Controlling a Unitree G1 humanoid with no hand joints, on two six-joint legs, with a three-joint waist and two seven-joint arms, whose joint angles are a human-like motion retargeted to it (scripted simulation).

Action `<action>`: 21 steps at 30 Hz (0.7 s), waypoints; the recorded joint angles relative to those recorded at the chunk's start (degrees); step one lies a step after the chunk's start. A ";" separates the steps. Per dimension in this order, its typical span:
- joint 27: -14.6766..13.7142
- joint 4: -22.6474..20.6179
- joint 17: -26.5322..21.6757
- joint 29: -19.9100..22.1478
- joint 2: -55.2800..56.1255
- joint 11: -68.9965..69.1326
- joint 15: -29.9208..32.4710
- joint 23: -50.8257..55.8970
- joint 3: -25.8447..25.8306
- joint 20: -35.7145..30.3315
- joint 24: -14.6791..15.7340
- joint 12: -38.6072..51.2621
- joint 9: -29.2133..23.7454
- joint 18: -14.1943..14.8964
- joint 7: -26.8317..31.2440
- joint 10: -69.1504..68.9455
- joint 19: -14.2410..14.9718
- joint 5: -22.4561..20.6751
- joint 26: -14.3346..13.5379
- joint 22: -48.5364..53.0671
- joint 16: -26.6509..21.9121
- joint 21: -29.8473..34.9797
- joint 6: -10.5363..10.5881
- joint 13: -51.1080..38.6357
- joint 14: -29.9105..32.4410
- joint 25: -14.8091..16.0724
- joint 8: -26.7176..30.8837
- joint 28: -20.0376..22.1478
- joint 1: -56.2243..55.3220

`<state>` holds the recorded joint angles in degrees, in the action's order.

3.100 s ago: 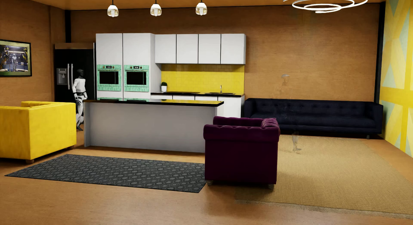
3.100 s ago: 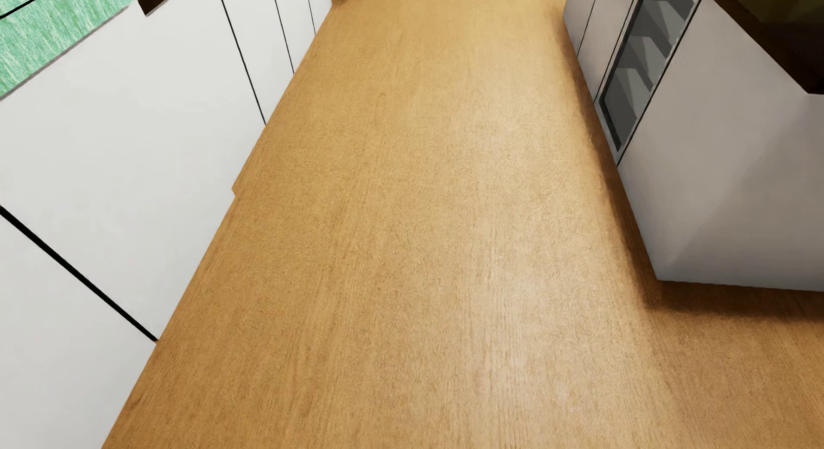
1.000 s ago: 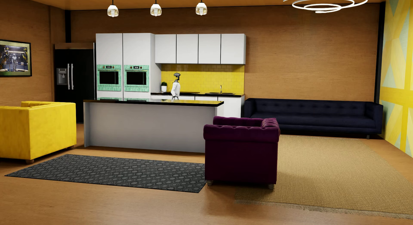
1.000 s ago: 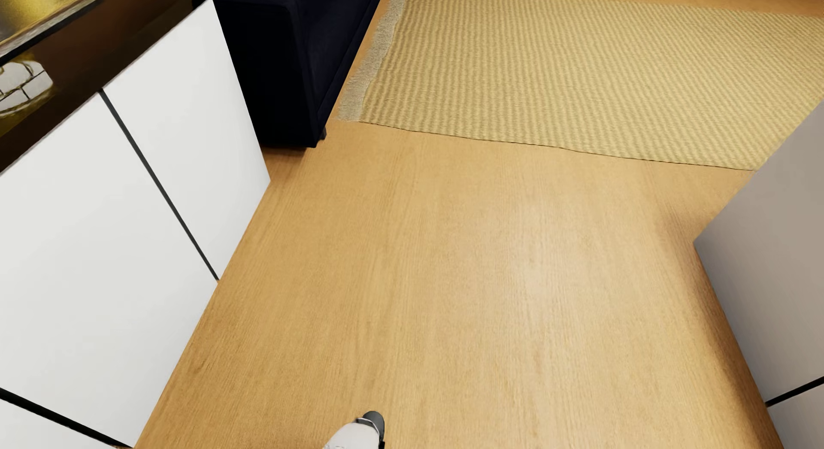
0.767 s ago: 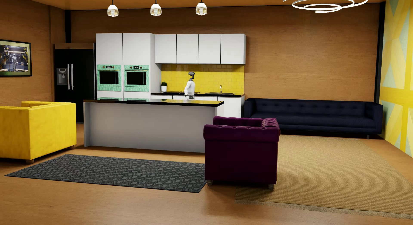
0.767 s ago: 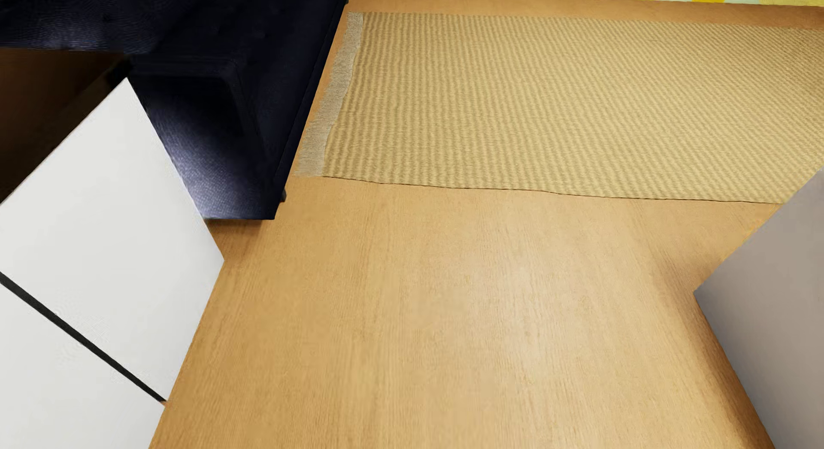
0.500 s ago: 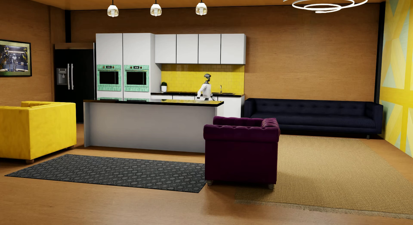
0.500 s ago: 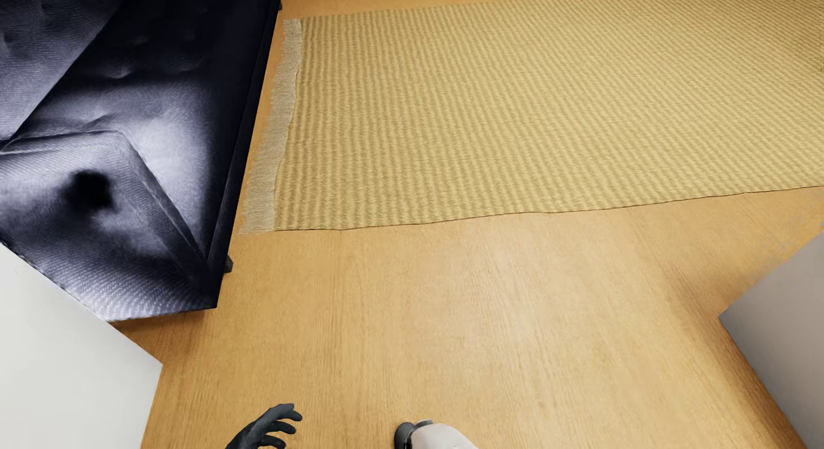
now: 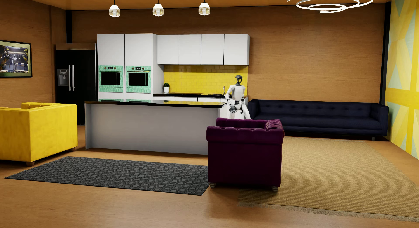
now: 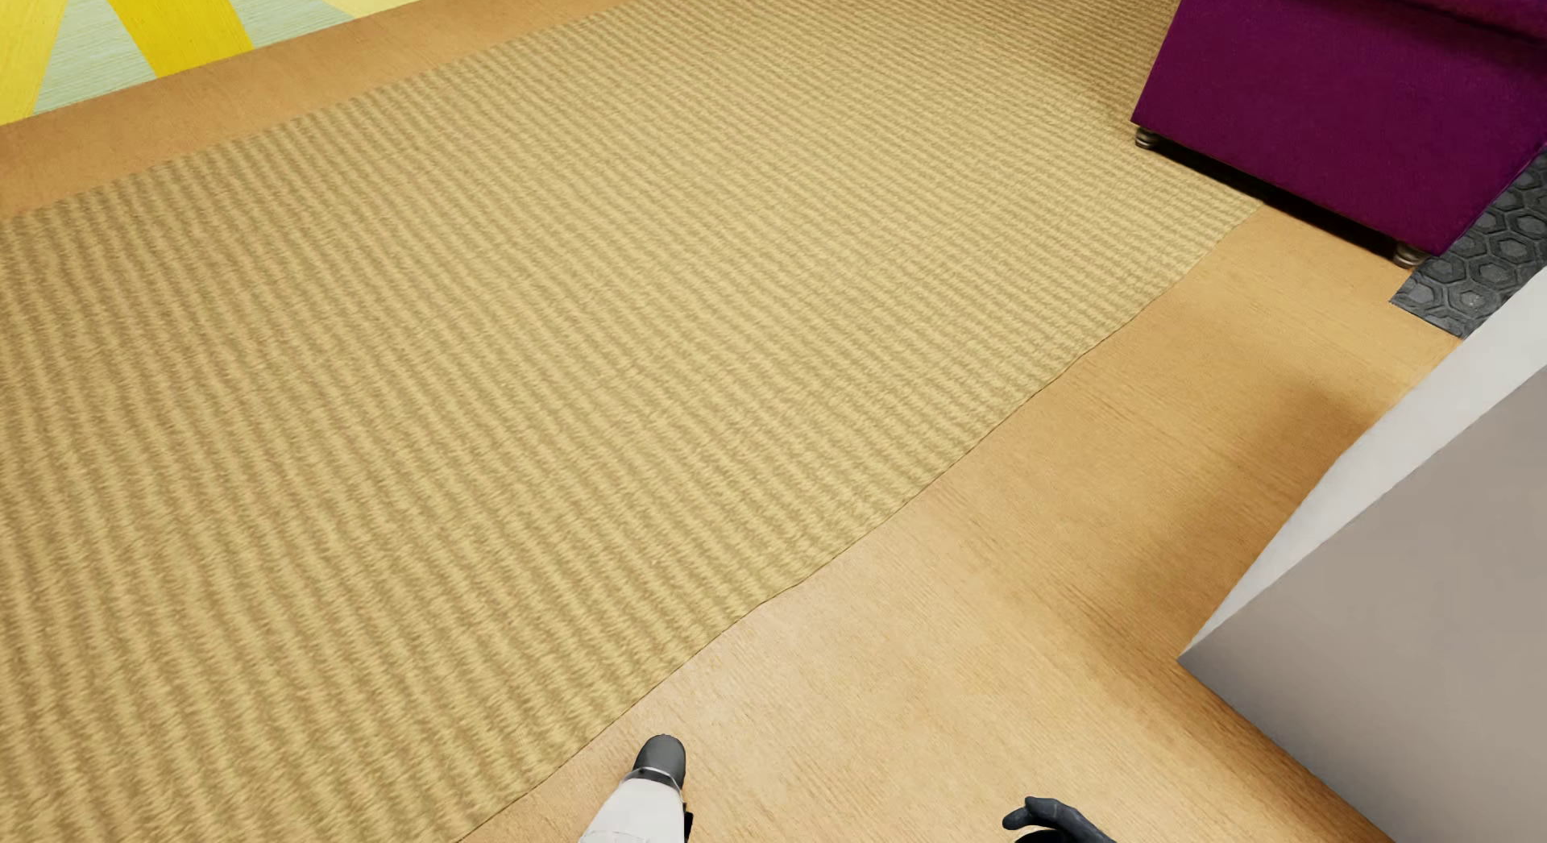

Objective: Avoid the counter

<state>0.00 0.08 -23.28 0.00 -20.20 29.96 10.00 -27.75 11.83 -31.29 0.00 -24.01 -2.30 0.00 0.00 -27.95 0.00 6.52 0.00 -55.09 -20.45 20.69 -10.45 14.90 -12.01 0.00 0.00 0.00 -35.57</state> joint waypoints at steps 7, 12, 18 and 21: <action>0.00 -11.21 1.92 0.00 30.72 47.34 -23.31 -21.85 -13.68 1.64 0.00 11.66 -2.73 0.00 0.00 -7.61 0.00 -0.23 0.00 1.15 -3.93 6.08 0.31 3.62 12.99 0.00 0.00 0.00 23.73; 0.00 -6.91 -0.98 0.00 47.51 4.30 -22.92 -27.01 -28.07 7.59 0.00 22.08 -2.57 0.00 0.00 5.28 0.00 1.05 0.00 12.45 -6.95 3.34 4.03 8.51 -7.35 0.00 0.00 0.00 51.39; 0.00 1.56 -0.62 0.00 51.14 20.05 -19.13 -34.54 -31.19 11.20 0.00 19.72 -1.69 0.00 0.00 -25.88 0.00 -2.17 0.00 15.39 -3.10 3.09 9.18 10.36 21.56 0.00 0.00 0.00 53.02; 0.00 -1.84 1.56 0.00 34.70 14.96 -23.69 -28.60 -22.77 5.60 0.00 15.40 -4.11 0.00 0.00 -52.52 0.00 -6.73 0.00 8.29 -0.24 1.31 8.35 8.35 16.94 0.00 0.00 0.00 34.24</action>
<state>0.00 -1.77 -21.72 0.00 14.50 44.92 -13.69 -56.35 -10.95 -25.69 0.00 -8.61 -6.42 0.00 0.00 -80.48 0.00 -0.21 0.00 -46.80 -20.69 22.00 -2.11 23.25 4.93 0.00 0.00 0.00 -1.33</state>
